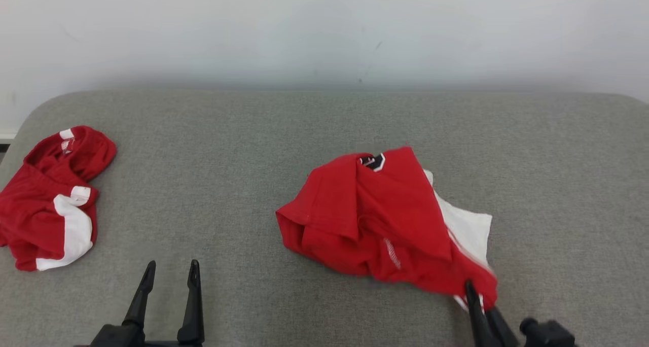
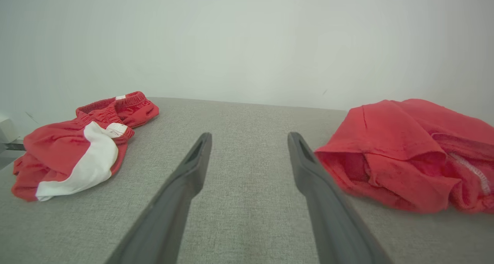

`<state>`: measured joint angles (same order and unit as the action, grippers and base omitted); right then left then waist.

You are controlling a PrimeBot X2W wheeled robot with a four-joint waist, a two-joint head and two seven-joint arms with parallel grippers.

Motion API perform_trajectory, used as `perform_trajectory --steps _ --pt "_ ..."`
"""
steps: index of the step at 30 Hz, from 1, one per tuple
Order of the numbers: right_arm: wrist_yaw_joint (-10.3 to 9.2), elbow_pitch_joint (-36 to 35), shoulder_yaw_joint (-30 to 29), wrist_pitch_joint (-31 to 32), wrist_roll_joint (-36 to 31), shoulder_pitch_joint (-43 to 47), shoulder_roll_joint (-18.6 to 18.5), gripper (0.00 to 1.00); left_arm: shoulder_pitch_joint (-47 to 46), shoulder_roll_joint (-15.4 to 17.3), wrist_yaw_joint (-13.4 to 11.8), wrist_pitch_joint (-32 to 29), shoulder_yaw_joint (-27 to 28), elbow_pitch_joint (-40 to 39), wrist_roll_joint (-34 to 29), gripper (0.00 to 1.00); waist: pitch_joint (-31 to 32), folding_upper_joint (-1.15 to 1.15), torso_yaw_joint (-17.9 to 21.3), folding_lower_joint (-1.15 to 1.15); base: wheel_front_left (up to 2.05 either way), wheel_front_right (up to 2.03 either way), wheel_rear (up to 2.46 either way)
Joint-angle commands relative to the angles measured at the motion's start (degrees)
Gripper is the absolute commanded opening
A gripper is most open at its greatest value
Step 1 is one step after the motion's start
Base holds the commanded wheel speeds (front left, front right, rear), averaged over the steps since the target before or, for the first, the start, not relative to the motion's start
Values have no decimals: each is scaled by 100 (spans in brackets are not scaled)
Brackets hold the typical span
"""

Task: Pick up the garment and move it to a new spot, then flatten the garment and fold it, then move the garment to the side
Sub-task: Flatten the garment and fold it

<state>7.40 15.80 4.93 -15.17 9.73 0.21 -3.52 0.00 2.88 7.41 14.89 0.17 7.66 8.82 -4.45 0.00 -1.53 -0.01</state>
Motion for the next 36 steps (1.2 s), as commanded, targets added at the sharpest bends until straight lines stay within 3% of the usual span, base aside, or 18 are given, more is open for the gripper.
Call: perform_trajectory --steps 1,10,11,12,24,31,36 --pt "18 -72 69 -14 27 236 -51 0 -2 -2 5 29 -31 -24 5 100 43 0 66 1 0 0 0" --pt "18 493 63 -14 26 713 -81 0 11 -1 1 29 -67 -54 11 100 28 0 116 1 0 0 0" --pt "18 496 27 -15 2 670 -73 29 22 -2 1 29 -60 -54 7 100 32 0 125 1 0 0 0" --pt "18 470 -24 -15 -22 617 -64 98 39 -2 1 29 -58 -52 3 100 39 0 133 1 0 0 0" --pt "18 -220 -806 -14 -325 404 37 100 -48 -2 1 29 -441 -189 -96 100 119 0 178 1 0 0 0" --pt "18 -609 -547 -14 -226 300 62 100 -321 21 1 29 -1254 71 -34 100 -39 0 357 1 0 0 0" --pt "18 -520 -213 -14 71 231 63 100 -667 41 1 28 -1695 533 110 100 -182 0 574 1 0 0 0"
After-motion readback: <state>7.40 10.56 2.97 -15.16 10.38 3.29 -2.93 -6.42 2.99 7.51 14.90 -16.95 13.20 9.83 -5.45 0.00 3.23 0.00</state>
